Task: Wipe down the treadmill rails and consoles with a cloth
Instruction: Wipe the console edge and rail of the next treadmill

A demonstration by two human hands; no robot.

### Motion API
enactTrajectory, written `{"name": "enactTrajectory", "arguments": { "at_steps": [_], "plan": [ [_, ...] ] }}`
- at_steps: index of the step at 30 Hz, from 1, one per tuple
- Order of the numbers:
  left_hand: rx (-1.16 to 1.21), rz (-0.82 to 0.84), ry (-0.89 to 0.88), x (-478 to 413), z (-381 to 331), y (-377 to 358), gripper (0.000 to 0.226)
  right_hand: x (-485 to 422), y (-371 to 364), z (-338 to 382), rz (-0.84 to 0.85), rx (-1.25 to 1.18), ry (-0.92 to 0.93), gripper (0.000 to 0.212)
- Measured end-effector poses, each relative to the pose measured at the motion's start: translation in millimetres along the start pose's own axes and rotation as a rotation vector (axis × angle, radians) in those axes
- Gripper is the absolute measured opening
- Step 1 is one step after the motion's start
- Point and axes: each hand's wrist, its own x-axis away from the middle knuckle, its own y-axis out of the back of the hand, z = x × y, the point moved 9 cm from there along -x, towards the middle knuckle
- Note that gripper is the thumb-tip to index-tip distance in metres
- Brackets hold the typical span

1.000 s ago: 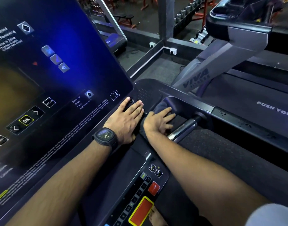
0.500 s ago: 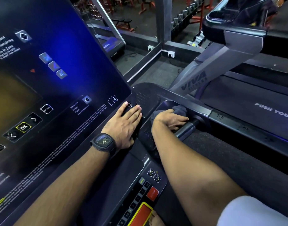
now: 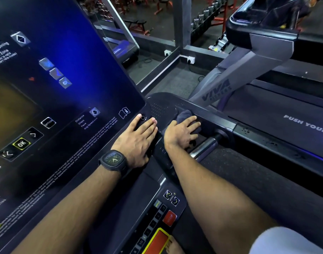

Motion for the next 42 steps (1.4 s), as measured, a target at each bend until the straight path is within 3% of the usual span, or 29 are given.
{"name": "enactTrajectory", "arguments": {
  "at_steps": [6, 13, 16, 20, 23, 26, 31, 34, 38, 40, 42],
  "plan": [
    [-0.001, 0.012, 0.001, 1, -1, 2, 0.090, 16, -7, 3, 0.129, 0.126, 0.238, 0.078],
    [-0.023, 0.001, -0.008, 3, -3, 5, 0.094, 27, -4, 37, 0.124, 0.339, 0.639, 0.081],
    [-0.020, 0.001, -0.008, 3, -4, 2, 0.094, 22, -3, 49, 0.150, 0.376, 0.772, 0.070],
    [-0.003, -0.043, 0.042, 3, 0, 0, 0.089, 25, -15, 59, 0.158, 0.684, 1.036, 0.060],
    [0.033, -0.051, 0.146, 7, -1, 0, 0.084, 23, -20, 62, 0.174, 0.751, 1.161, 0.057],
    [0.078, -0.083, 0.287, 7, -5, 4, 0.082, 15, -23, 70, 0.225, 0.756, 1.201, 0.057],
    [0.139, -0.056, 0.431, -2, -20, 3, 0.074, 4, -19, 73, 0.214, 0.757, 1.077, 0.062],
    [0.160, -0.083, 0.526, 2, -16, 6, 0.077, 17, -20, 65, 0.207, 0.746, 1.215, 0.062],
    [0.224, -0.072, 0.734, 17, -6, 5, 0.096, 7, -39, 92, 0.337, 0.830, 1.419, 0.057],
    [0.235, -0.050, 0.781, 19, -5, 3, 0.100, -7, -45, 105, 0.415, 0.868, 1.380, 0.057],
    [0.239, -0.036, 0.800, 16, -6, 5, 0.101, -18, -40, 107, 0.390, 0.848, 1.265, 0.059]
  ]
}}
